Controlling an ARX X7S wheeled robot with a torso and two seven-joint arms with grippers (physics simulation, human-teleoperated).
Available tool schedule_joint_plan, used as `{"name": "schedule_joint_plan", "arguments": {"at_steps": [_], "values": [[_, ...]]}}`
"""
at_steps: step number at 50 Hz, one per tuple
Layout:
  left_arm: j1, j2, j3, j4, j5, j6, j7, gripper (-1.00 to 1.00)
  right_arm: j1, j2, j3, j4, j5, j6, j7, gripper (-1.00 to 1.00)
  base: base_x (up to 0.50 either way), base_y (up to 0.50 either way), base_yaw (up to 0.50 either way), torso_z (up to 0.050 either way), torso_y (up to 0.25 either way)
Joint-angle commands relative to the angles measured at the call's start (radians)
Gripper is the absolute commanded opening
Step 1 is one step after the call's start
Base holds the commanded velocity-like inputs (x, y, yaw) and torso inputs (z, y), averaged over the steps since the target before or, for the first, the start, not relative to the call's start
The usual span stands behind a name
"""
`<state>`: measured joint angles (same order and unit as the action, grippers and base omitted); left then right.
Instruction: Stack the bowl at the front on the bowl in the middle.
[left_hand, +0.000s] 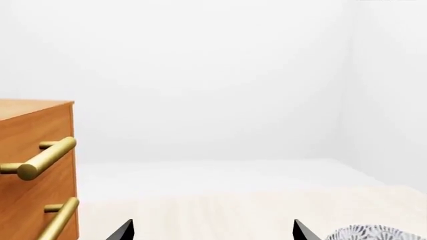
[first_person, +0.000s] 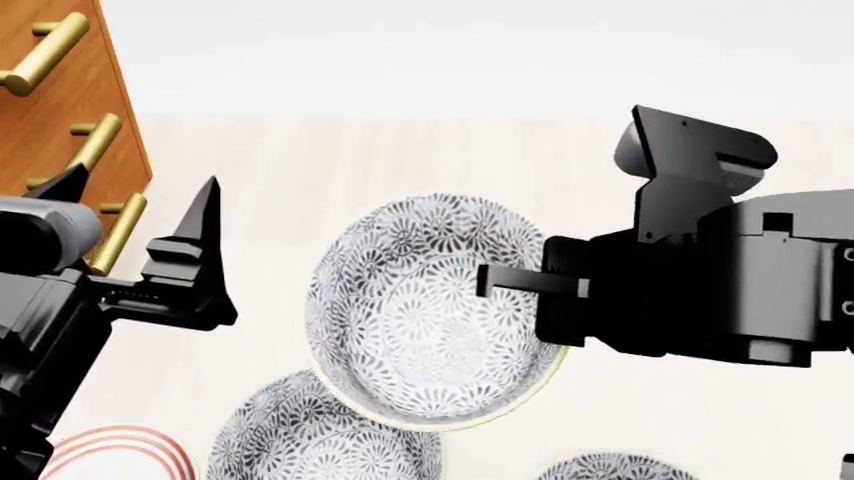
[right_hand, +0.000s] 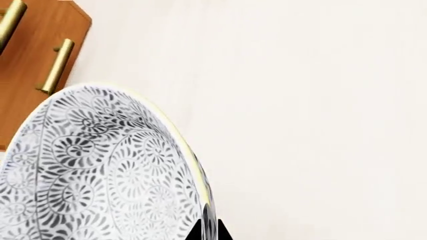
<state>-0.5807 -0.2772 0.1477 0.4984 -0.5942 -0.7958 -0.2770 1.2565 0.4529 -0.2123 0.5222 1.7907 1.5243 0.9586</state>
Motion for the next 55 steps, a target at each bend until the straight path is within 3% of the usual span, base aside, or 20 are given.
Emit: {"name": "schedule_joint_plan", "arguments": {"at_steps": [1,22,55], "values": [[-0.009,-0.004,0.003,0.002,-0.007,-0.001,-0.005,1.0,-0.028,-0.016,-0.045,-0.037,0.016,-0.01,-0.055,-1.0,0.0,0.0,0.0,0.0,0.0],[-0.01,-0.01,0.011,-0.007,-0.014,0.01,-0.01,1.0,-0.1,-0.053,-0.127,-0.109,-0.009,-0.029,-0.175,-1.0,0.0,0.0,0.0,0.0,0.0],[0.0,-0.023,0.028,-0.013,-0.022,0.027,-0.015,1.0,-0.084,-0.079,-0.235,-0.083,-0.139,-0.104,-0.367,-1.0,0.0,0.0,0.0,0.0,0.0]]}}
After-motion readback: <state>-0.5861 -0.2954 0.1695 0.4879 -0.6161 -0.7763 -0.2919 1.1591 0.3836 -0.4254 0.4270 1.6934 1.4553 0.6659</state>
